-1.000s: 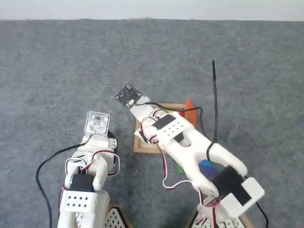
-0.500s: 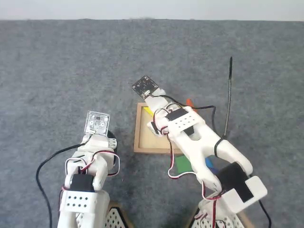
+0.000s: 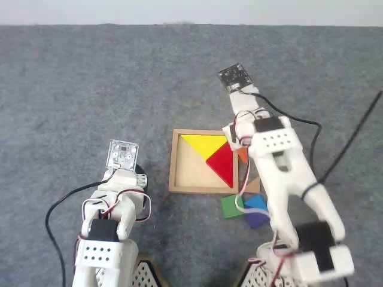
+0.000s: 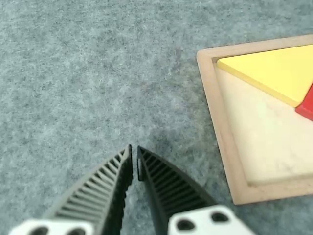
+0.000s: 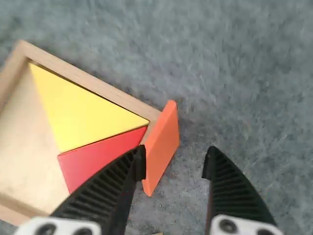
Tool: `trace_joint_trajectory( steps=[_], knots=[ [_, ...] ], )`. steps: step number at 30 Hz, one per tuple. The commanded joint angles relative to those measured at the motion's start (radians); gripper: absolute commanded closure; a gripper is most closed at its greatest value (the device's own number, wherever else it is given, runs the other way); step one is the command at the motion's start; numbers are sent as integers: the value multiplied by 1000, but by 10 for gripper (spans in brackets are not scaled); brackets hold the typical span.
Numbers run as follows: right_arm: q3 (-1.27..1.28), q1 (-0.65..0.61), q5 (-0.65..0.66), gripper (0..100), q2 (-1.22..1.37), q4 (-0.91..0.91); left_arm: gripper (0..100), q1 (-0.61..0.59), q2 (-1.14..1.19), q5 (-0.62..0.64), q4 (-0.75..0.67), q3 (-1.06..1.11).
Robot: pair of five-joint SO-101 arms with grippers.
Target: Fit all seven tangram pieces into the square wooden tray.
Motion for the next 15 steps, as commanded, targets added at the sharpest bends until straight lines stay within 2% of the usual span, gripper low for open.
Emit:
trace_joint_trajectory(
  steps=[1, 10, 15],
  knots=[
    [-130, 13, 11, 775, 154, 33, 985, -5, -12, 8, 2, -8],
    [-181, 24, 11, 776, 317, 36, 985, -5, -12, 8, 2, -8],
    [-198, 93, 6, 779, 328, 36, 985, -5, -12, 8, 2, -8]
  ],
)
